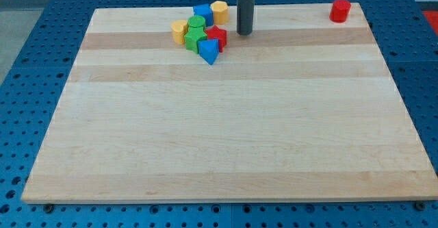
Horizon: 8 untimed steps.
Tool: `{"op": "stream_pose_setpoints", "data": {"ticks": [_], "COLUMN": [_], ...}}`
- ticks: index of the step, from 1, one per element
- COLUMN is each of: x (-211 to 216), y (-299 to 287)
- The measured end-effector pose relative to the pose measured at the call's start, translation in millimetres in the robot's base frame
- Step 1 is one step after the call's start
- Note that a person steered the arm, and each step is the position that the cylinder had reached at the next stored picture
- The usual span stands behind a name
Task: Slightly move the yellow hexagon towards the left
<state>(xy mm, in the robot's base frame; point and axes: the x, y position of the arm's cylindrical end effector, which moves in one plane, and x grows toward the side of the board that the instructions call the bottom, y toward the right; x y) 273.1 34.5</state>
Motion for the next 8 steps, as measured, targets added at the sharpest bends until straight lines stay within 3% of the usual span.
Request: {"op": "stream_pose_setpoints", "data": {"ticks": [4, 6, 8], "x": [-15.9, -79.0, -80.1], "y": [7.7, 5.4, -9.6]}}
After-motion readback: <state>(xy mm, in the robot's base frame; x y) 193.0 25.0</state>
